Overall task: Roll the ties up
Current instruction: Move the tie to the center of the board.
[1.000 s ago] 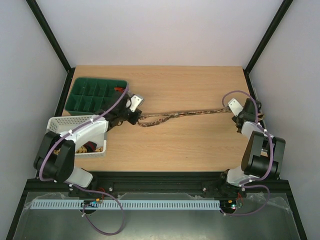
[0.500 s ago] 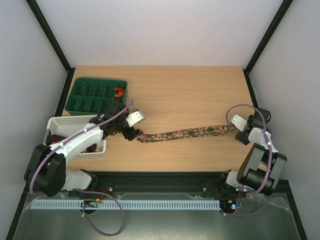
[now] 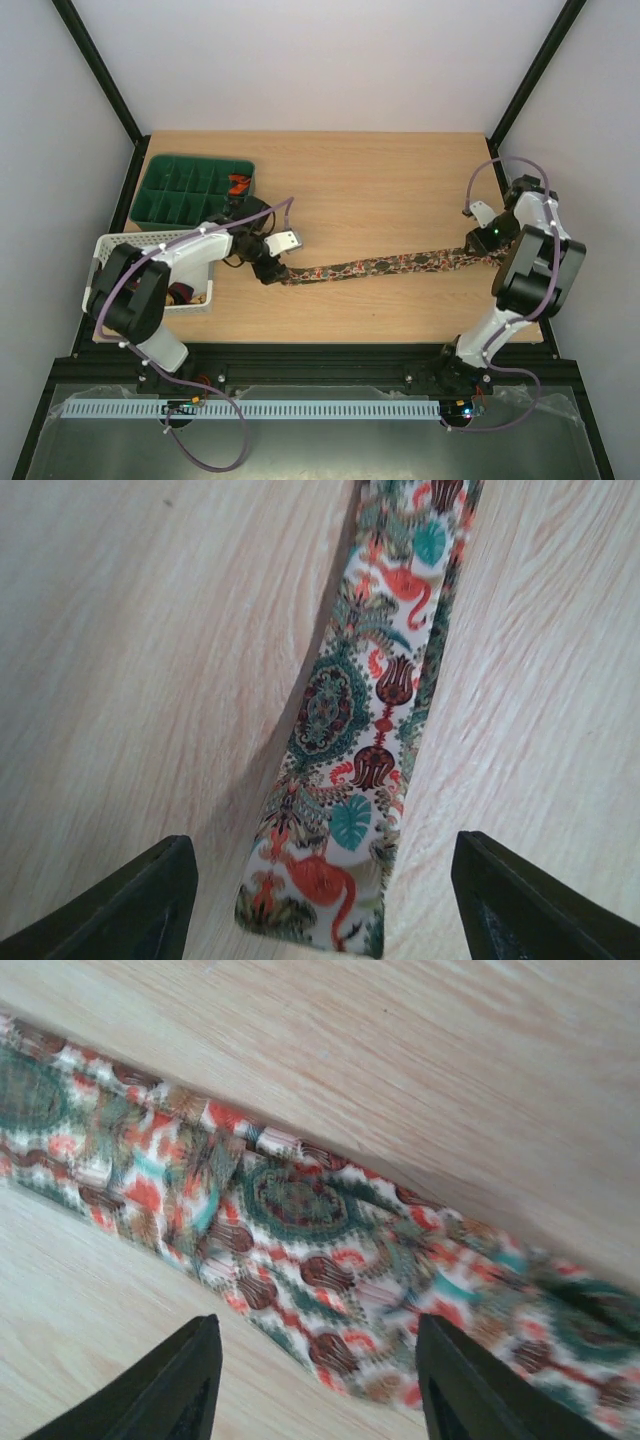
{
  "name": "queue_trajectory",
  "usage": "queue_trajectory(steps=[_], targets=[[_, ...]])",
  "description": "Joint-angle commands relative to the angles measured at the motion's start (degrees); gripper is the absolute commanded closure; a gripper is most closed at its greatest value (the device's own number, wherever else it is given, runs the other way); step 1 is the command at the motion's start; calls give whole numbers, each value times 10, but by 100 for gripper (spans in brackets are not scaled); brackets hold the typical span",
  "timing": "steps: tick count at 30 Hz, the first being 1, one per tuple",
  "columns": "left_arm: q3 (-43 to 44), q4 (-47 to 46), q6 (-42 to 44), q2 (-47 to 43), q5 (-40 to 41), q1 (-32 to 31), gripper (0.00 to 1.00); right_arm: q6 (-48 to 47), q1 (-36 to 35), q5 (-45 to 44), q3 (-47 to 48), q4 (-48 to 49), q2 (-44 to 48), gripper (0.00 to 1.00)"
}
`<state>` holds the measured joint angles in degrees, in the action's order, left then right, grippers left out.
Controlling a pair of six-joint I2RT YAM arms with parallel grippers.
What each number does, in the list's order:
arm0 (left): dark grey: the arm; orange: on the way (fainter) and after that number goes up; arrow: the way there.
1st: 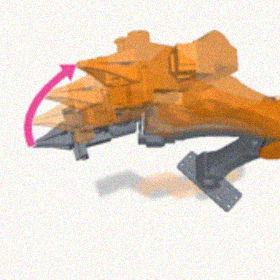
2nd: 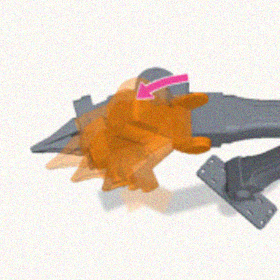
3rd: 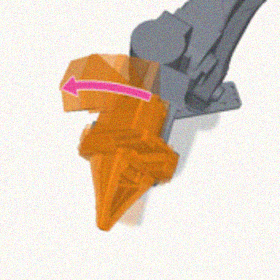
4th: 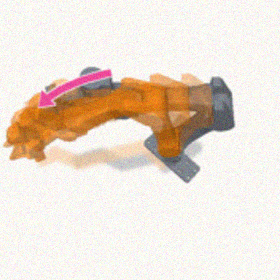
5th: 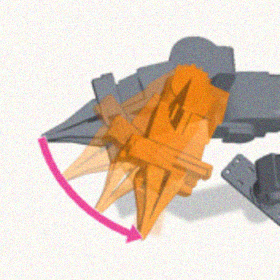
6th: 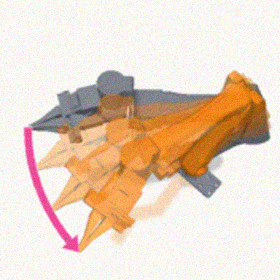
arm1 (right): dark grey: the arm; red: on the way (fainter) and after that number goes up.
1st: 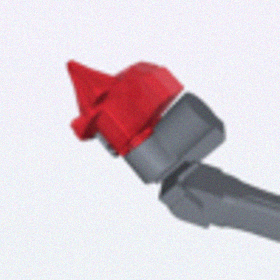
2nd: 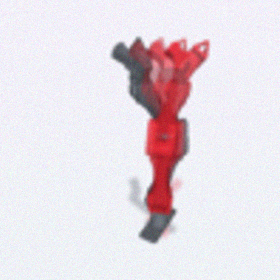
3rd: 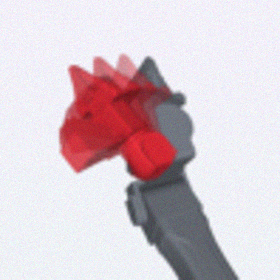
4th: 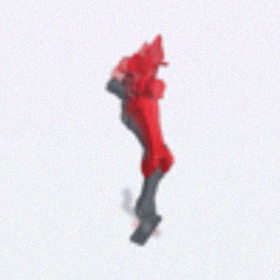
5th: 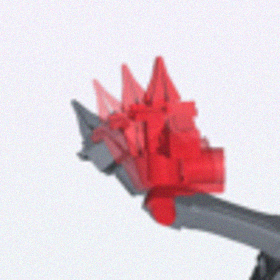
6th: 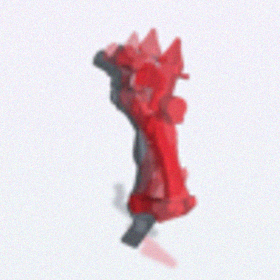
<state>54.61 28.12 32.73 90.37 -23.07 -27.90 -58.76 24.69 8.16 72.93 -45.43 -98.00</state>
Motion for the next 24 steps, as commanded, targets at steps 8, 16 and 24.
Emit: queue_trajectory(steps=[8,16,24], targets=[[32,-5,13,80,97,-27,31,216,-13,-70,16,-19,-135,57],[30,-46,20,113,122,-51,37,219,42,-144,-3,8,-164,61],[70,-57,-9,146,87,-123,37,179,108,-207,6,33,-174,61]])
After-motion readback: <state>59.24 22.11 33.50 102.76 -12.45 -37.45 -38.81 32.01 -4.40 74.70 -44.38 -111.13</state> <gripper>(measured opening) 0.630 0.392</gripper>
